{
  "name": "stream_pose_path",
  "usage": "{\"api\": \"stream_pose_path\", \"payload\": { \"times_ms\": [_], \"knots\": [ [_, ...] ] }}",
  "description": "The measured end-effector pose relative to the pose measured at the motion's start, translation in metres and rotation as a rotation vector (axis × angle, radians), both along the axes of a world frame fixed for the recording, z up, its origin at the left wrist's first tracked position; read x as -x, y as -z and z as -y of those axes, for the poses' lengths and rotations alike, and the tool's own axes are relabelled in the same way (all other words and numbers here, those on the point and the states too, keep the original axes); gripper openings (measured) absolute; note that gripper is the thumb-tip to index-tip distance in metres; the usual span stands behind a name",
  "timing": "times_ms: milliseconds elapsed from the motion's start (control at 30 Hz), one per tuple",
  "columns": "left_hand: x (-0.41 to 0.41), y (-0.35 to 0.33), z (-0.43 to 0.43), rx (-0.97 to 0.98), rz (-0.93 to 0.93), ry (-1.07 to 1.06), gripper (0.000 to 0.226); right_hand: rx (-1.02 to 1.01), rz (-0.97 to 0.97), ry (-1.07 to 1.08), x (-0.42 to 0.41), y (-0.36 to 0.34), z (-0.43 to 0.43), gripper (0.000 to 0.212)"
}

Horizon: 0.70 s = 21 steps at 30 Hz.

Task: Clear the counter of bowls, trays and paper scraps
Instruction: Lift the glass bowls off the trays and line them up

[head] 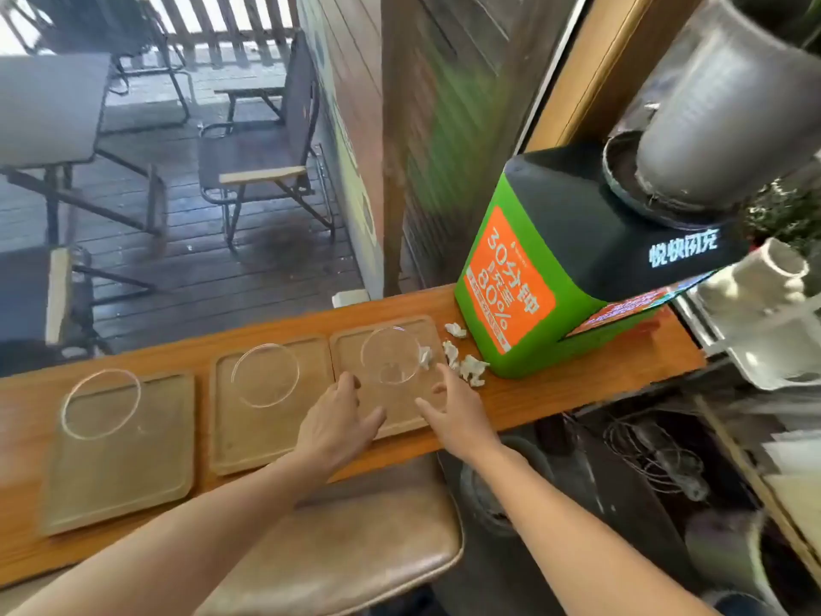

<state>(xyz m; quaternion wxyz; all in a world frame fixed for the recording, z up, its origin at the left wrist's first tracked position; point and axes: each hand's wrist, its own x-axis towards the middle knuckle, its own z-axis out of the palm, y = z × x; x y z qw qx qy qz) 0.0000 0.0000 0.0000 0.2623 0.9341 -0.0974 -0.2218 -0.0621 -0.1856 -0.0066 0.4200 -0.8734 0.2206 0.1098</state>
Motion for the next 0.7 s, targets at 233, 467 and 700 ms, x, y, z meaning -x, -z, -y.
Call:
{"api": "stream_pose_path", "payload": {
  "times_ms": [233, 467, 700],
  "knots": [
    [-0.022, 0.036, 0.009, 0.072, -0.051, -0.047, 0.066, -0.143, -0.03, 0.001, -0.03, 0.021, 0.009, 0.08],
    [-0.041, 0.038, 0.01, 0.23, -0.06, 0.006, 0.078, -0.222, -0.055, -0.091, -0.048, 0.02, 0.01, 0.092],
    [-0.04, 0.032, 0.009, 0.329, -0.075, 0.008, 0.081, -0.262, -0.06, -0.076, -0.051, 0.012, 0.007, 0.082]
  ]
}}
